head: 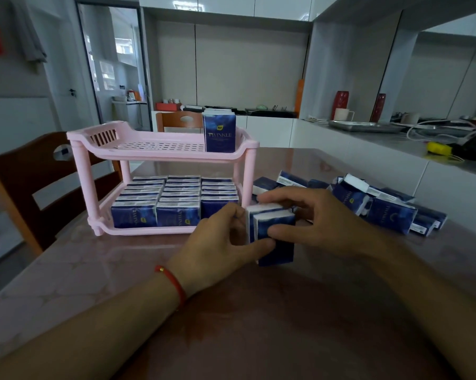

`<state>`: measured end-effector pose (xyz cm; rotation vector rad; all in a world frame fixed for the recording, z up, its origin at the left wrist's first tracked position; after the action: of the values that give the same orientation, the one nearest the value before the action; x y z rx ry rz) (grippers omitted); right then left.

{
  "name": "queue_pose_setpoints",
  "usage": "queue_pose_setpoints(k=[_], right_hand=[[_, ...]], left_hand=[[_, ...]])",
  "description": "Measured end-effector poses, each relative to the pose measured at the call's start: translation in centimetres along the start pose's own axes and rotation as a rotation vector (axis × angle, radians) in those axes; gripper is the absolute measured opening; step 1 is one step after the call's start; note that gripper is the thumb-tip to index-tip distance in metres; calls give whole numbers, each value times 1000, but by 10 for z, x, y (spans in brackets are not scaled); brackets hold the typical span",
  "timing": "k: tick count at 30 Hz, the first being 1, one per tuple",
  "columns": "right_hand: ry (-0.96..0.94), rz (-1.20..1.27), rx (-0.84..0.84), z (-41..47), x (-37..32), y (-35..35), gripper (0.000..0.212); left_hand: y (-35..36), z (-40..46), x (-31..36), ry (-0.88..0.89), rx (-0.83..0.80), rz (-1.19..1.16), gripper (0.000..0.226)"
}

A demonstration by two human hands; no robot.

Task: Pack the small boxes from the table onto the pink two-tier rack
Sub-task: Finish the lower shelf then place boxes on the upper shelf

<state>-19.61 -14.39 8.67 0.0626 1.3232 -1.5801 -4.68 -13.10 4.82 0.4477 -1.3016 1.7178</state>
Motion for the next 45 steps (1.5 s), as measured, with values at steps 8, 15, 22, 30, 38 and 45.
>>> queue_pose_setpoints(k=[8, 15, 22, 30, 38, 45], right_hand=[[89, -107, -147, -4, 9, -2, 61], [69, -92, -137, -5, 1, -3, 56], [-48, -10, 77, 8, -47, -44, 55], [-109, -51, 124, 99, -118, -82, 37], [-11, -140, 5, 149, -106, -71, 37], [48, -245, -58, 157, -85, -54, 36]], left_hand=[[14, -1, 13, 135, -62, 191, 40], [8, -2, 16, 208, -42, 223, 45], [-64, -14, 54, 455, 457, 269, 31], [-108, -2, 17, 252, 654, 587, 61], [-107, 0, 13, 247, 624, 596, 63], [-106, 0, 12, 247, 626, 583, 60]])
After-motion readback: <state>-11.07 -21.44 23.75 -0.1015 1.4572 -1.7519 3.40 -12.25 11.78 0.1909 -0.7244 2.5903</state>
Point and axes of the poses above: each hand's wrist, its own z-axis towards the middle knuckle, its own y-axis out of the palm, x = y × z, the point moved 9 cm from there along z, towards the middle knuckle
